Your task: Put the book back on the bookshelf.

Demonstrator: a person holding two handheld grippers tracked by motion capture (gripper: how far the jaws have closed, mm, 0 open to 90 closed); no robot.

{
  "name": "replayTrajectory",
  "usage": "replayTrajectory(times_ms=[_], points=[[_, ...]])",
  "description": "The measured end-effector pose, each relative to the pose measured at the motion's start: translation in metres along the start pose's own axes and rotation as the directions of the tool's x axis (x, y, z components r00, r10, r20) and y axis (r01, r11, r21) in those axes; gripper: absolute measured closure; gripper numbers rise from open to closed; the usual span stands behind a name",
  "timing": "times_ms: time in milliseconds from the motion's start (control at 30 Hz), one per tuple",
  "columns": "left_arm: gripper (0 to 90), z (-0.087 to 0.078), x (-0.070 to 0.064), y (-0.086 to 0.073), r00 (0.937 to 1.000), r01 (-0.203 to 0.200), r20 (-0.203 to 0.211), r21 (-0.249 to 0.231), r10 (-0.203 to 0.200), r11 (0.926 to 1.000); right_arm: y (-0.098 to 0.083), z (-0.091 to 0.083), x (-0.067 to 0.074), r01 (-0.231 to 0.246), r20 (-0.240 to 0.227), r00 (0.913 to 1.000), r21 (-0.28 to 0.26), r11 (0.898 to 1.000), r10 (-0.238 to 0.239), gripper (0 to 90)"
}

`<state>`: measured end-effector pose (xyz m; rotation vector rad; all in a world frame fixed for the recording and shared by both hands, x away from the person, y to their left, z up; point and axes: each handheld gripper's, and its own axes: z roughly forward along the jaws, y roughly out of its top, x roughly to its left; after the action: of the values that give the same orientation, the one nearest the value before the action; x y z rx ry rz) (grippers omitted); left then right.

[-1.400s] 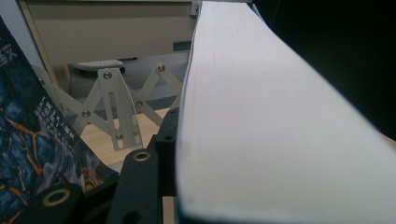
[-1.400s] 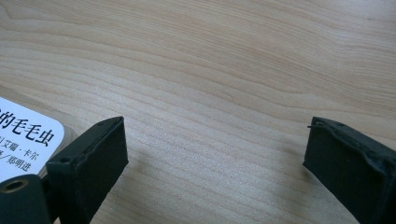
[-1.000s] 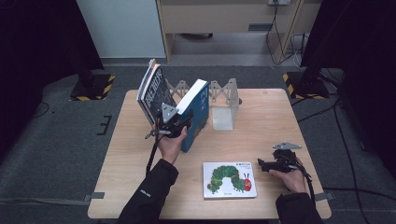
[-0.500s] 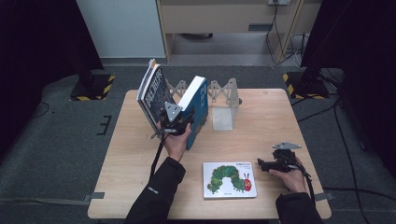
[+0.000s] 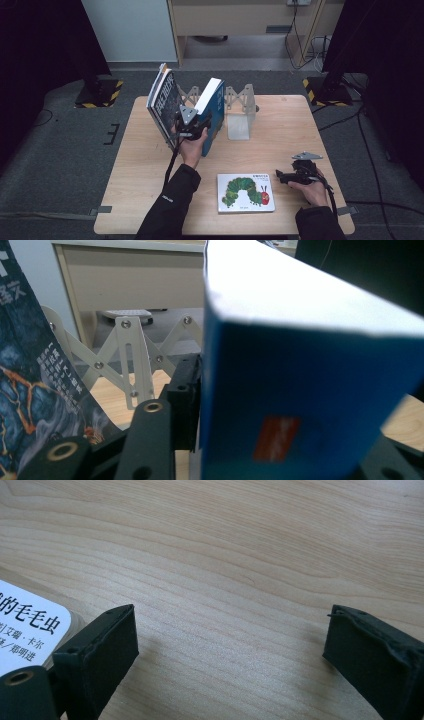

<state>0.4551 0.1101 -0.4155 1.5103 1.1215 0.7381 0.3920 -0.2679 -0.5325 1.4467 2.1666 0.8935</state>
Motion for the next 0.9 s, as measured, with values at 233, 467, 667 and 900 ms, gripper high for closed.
replayTrajectory(times_ms=[233, 467, 667, 900], points=[[49.5, -0.019, 0.005, -0.008, 0.9997, -0.016, 0.018, 0.0, 0.016, 0.9999, 0.0, 0.0, 0.001, -0.002, 0.001, 1.0, 0.003, 1.0, 0.002, 7.1], [57.1, -0.014, 0.002, -0.011, 0.9999, -0.009, 0.013, 0.011, 0.009, 0.9999, 0.0, 0.0, 0.001, -0.002, -0.001, 1.0, 0.003, 1.0, 0.002, 7.2], [58.3, -0.009, -0.004, -0.013, 0.9997, -0.012, -0.022, 0.006, 0.012, 0.9999, 0.0, 0.0, 0.001, -0.004, -0.005, 1.0, 0.001, 1.0, 0.004, 7.3], [59.6, -0.001, -0.006, -0.012, 0.9983, -0.022, -0.054, 0.006, 0.022, 0.9997, 0.0, 0.0, 0.001, 0.0, -0.009, 1.0, 0.002, 1.0, 0.0, 7.3]])
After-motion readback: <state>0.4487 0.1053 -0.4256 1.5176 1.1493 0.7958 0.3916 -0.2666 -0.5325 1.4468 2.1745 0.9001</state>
